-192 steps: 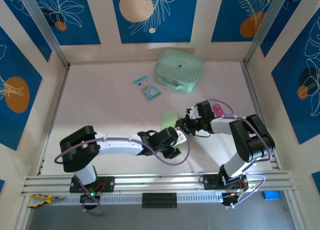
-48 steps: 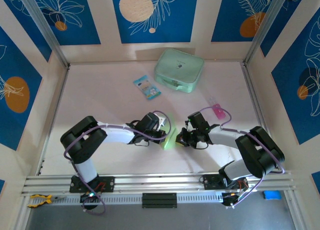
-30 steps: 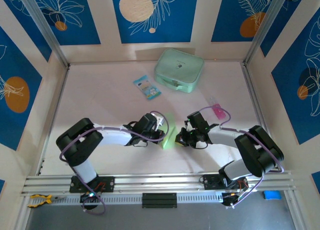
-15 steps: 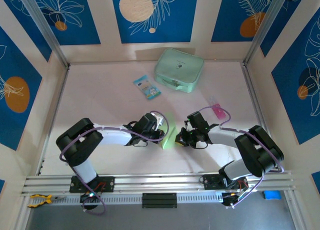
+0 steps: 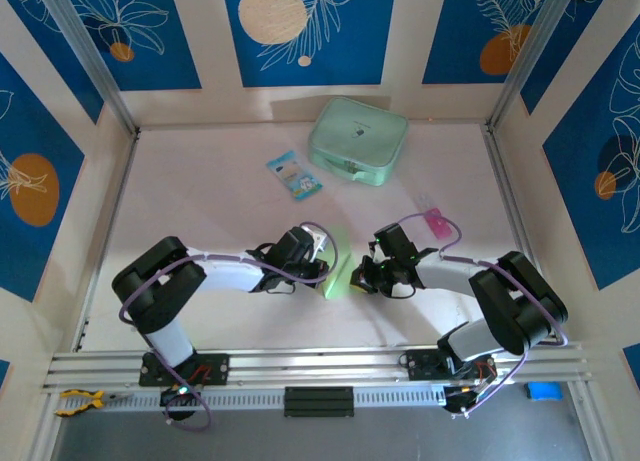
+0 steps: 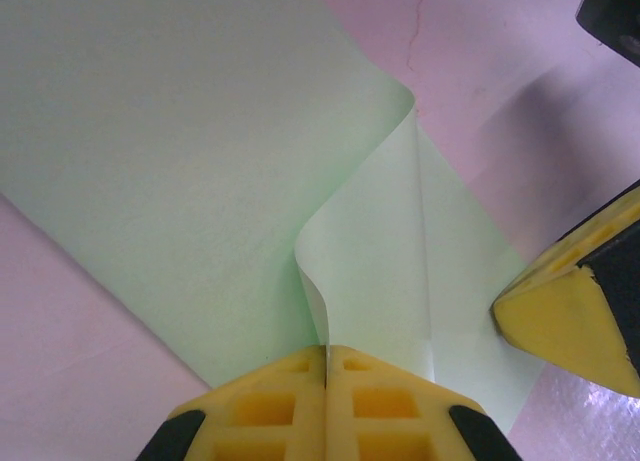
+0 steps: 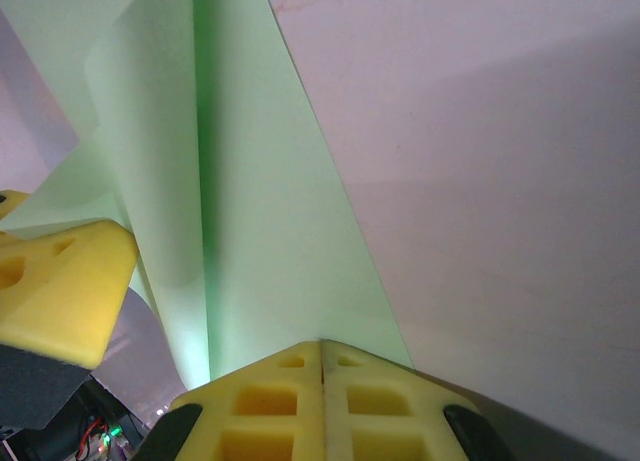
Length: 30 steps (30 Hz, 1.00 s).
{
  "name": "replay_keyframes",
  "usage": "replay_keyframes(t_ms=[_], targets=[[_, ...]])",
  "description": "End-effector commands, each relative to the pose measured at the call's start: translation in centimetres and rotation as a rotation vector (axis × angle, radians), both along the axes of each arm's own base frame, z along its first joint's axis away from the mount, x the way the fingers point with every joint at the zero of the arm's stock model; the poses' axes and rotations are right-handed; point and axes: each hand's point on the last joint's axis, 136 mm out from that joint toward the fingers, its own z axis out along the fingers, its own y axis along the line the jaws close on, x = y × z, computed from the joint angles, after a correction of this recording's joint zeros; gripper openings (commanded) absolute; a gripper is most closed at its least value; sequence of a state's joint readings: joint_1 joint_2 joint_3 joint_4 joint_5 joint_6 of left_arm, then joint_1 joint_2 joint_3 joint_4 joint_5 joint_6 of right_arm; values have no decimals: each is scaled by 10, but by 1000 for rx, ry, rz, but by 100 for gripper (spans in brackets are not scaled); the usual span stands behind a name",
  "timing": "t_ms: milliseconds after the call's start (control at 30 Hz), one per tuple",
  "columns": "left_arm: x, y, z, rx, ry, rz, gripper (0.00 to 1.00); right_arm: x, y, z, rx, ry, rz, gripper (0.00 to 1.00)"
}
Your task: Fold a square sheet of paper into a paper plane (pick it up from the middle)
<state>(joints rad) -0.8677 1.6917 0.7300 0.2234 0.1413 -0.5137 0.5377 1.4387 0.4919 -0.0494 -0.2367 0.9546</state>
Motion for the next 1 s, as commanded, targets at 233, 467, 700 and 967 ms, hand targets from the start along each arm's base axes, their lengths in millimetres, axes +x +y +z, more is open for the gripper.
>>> replay_keyframes(t_ms=[233,467,700,967], targets=[[8,0,-3,23,-20,-5,3,-23,-15,-23,-97,110,-3,0],[7,1,-7,32,-11,-6,3,-23,-15,-23,-96,112,-3,0],[8,3,-11,45,-10,0,2,-24,-16,-23,-100,111,-2,0],[8,6,-13,54,-8,6,2,-24,-17,-22,-104,110,-7,0]])
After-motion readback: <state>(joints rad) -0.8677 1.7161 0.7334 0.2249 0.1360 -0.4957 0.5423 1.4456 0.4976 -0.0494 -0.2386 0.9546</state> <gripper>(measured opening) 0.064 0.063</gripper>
